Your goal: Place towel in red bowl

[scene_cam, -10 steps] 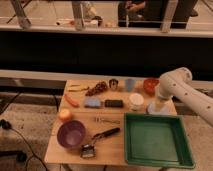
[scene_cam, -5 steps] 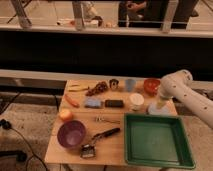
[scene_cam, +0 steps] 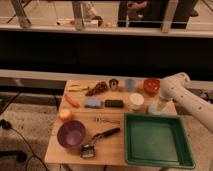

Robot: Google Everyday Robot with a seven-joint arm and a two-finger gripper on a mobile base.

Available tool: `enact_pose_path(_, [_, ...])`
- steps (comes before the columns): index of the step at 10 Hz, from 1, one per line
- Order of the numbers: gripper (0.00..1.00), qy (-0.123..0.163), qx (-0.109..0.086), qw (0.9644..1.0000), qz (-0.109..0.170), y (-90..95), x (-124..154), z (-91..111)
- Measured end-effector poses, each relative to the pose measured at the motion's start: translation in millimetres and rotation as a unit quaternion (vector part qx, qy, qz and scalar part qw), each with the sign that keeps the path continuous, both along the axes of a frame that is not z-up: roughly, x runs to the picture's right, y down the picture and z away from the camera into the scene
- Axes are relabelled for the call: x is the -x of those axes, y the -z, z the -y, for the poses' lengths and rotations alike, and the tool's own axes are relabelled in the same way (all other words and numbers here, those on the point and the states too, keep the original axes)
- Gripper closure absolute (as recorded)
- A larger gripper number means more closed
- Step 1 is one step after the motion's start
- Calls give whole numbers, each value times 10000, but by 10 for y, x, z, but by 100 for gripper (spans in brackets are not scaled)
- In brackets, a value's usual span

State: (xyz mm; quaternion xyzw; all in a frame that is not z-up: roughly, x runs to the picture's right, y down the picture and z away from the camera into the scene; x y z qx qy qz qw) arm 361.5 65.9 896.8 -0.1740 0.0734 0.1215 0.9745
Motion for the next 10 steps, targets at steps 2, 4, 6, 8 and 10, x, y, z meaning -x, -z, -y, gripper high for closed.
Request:
enact_pose_path(2, [20,-57,147,9999,-28,-105,-38,-90])
enact_pose_path(4, [20,-112,303,9995,-64,-145,-81,-142])
enact_pose_path(6, [20,-184,534,9984,-8,-135,-9,-148])
enact_pose_path(8, [20,-203,753,9970,-27,-101,-9,-165])
enact_pose_path(10, [20,-191,1006,9947,72,-89,131,-127])
